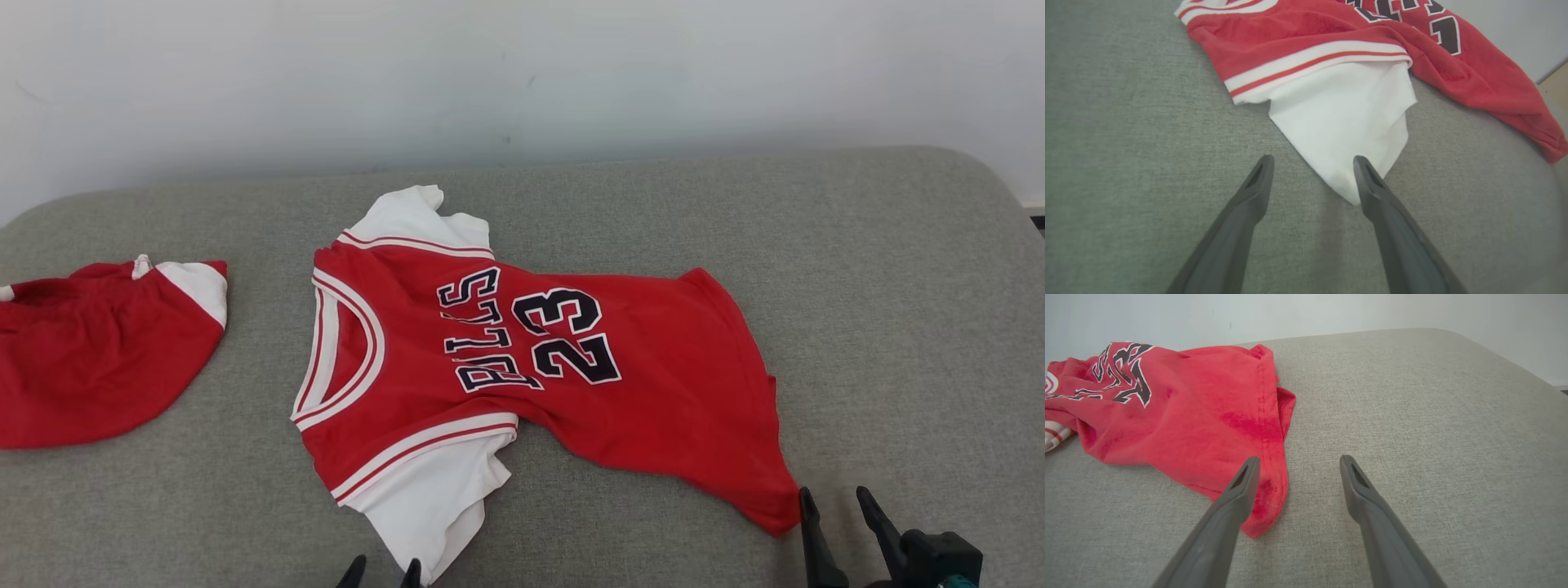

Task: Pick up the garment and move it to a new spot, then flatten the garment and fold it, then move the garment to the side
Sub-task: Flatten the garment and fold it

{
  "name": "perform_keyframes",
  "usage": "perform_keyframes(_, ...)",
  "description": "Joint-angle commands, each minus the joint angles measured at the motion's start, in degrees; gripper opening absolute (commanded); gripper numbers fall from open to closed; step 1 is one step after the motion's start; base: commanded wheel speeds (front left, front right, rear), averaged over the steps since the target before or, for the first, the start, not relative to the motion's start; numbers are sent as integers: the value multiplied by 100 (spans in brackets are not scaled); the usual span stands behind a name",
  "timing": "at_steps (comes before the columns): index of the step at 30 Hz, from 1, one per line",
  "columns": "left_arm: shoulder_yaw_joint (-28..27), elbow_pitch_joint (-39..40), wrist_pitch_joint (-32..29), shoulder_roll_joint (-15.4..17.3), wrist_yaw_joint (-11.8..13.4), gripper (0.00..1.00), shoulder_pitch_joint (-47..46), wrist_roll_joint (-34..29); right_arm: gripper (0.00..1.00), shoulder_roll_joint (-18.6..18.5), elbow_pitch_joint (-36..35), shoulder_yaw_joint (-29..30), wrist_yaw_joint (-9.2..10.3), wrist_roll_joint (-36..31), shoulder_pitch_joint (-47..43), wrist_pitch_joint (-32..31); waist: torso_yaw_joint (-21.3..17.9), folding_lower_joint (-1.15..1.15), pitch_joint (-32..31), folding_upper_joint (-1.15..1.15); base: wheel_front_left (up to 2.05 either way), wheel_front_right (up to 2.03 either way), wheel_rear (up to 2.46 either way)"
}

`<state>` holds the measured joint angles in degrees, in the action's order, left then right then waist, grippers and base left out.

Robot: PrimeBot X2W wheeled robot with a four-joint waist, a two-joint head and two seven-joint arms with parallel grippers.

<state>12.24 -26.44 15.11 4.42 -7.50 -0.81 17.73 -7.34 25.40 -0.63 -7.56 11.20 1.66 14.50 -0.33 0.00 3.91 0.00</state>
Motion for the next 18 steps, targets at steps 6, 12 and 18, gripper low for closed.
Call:
perform_keyframes(6,291,-461,5,-9,6,100,-310,358,100,-1,563,-160,15,143,358,59,-79,0,134,0,0,0,0)
perform_keyframes(12,324,-895,-16,-41,11,100,-524,557,100,27,1000,-338,15,261,601,71,-93,0,177,0,0,0,0)
perform_keyframes(18,642,-1195,-35,-121,6,100,-675,899,100,73,1336,-531,15,454,762,71,-116,0,166,0,0,0,0)
